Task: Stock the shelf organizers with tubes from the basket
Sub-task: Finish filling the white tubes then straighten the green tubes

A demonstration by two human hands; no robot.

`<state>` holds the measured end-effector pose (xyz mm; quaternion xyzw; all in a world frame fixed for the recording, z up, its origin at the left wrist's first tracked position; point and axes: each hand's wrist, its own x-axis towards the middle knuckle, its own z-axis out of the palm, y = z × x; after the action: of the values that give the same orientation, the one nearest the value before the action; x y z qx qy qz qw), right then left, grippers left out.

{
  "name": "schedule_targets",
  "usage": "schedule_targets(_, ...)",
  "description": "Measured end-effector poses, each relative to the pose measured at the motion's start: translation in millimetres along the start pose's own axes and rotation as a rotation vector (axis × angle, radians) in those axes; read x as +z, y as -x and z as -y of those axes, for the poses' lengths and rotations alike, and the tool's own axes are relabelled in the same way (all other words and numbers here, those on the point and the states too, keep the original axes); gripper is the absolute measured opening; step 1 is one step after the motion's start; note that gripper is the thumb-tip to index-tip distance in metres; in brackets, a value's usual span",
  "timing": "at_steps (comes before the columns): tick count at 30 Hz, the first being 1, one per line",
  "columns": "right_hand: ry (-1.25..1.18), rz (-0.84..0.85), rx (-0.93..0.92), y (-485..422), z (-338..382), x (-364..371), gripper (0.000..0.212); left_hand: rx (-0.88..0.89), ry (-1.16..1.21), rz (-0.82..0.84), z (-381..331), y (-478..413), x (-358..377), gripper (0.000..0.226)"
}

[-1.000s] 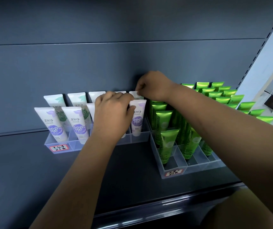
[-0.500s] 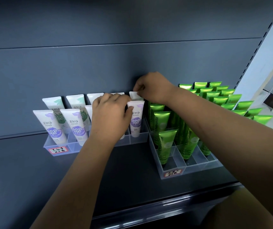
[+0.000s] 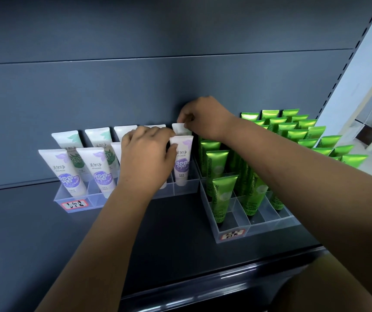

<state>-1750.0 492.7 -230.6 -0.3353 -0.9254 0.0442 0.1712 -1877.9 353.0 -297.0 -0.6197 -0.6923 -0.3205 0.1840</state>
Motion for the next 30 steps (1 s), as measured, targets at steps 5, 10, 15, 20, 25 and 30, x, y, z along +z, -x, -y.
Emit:
schedule_targets(5,-0.053,-0.024,0.020,2,1,-4,0.029,0.008,0.003,-0.021,0,0,-2,0.025)
schedule_targets(10,-0.125,-0.093,0.039,18,5,-25,0.019,0.046,0.045,-0.083,-6,-3,-9,0.027)
schedule_targets(15,-0.235,-0.236,0.077,62,6,-45,0.014,0.148,0.161,-0.145,-28,1,-26,0.016)
schedule_targets(20,-0.281,-0.355,0.053,116,-4,-44,0.010,0.127,0.447,0.020,-61,22,-39,0.020)
schedule_targets(25,-0.119,-0.379,-0.058,136,-14,-35,0.008,0.102,0.542,0.177,-78,47,-35,0.030)
schedule_targets(30,-0.069,-0.331,-0.037,139,-18,-31,0.013,0.082,0.493,0.183,-87,56,-27,0.024)
